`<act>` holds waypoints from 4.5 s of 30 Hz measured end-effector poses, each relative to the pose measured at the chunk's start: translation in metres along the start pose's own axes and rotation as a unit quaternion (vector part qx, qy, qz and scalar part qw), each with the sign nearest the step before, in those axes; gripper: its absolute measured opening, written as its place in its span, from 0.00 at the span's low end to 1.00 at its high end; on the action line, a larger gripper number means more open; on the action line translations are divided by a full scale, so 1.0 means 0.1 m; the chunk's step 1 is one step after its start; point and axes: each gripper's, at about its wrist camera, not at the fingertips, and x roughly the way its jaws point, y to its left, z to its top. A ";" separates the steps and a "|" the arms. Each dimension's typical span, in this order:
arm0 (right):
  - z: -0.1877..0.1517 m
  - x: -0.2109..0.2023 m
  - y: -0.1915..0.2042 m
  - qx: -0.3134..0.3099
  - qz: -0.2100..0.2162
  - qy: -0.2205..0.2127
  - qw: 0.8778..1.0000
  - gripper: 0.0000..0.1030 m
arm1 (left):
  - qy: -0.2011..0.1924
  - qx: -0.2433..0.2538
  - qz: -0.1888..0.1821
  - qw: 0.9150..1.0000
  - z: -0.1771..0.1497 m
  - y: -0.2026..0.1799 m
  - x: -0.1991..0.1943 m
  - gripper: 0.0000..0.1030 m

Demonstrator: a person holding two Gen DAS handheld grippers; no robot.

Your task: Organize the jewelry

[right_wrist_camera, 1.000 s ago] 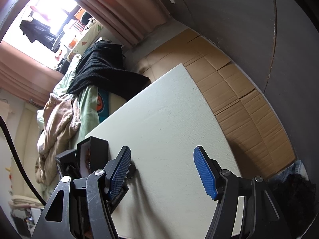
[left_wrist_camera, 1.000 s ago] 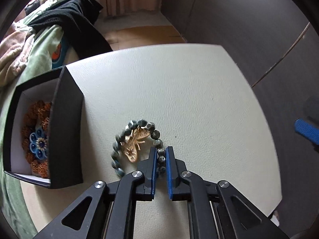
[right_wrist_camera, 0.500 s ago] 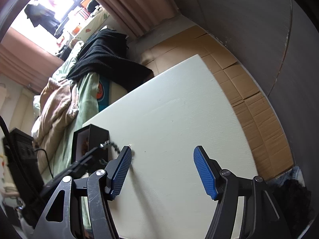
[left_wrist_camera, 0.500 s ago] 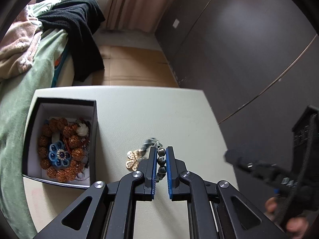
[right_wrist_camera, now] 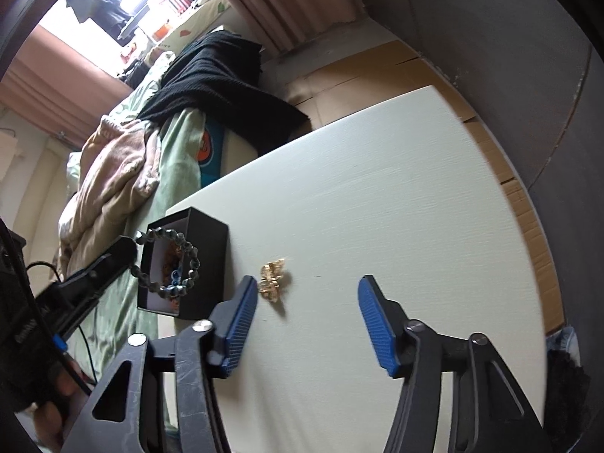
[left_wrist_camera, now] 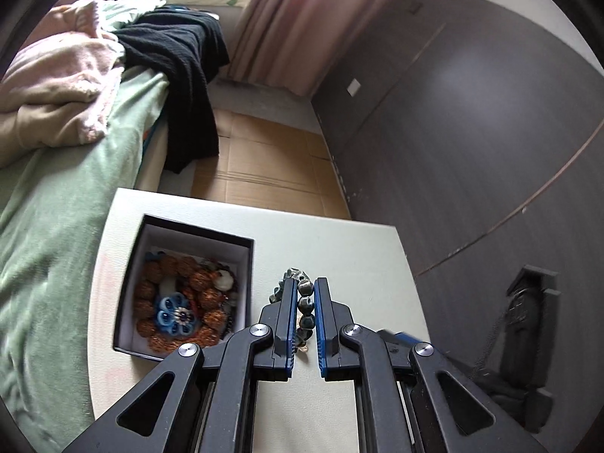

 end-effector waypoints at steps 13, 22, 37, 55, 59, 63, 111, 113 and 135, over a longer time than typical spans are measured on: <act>-0.03 0.56 0.36 -0.023 -0.014 0.042 0.999 0.31 | -0.028 -0.038 0.001 0.999 0.09 0.37 -0.23 0.09; -0.03 0.77 0.47 -0.035 -0.050 0.049 0.997 0.29 | -0.027 -0.056 0.008 0.998 0.12 0.57 -0.23 0.09; 0.01 0.58 0.44 -0.023 -0.025 0.028 0.999 0.14 | -0.025 -0.084 0.012 0.996 0.15 0.69 -0.21 0.74; 0.02 0.26 0.99 -0.046 0.132 -0.035 0.990 0.14 | -0.022 -0.096 0.045 0.994 0.17 0.90 -0.25 0.74; -0.02 0.36 1.17 -0.066 0.147 -0.027 0.987 0.17 | -0.030 -0.103 0.047 0.993 0.17 0.93 -0.28 0.74; -0.02 0.41 1.12 -0.053 0.147 -0.022 0.987 0.43 | -0.032 -0.101 0.050 0.993 0.17 0.94 -0.31 0.74; -0.42 -1.07 0.20 -0.080 -0.004 -0.120 0.989 1.00 | -0.126 0.057 0.119 0.983 -0.66 -0.31 -0.84 0.99; -0.43 -1.11 0.19 -0.087 -0.004 -0.126 0.988 1.00 | -0.129 0.061 0.120 0.982 -0.66 -0.33 -0.85 0.99; -0.47 -1.09 0.22 -0.101 0.006 -0.115 0.988 1.00 | -0.134 0.076 0.114 0.981 -0.66 -0.38 -0.89 0.99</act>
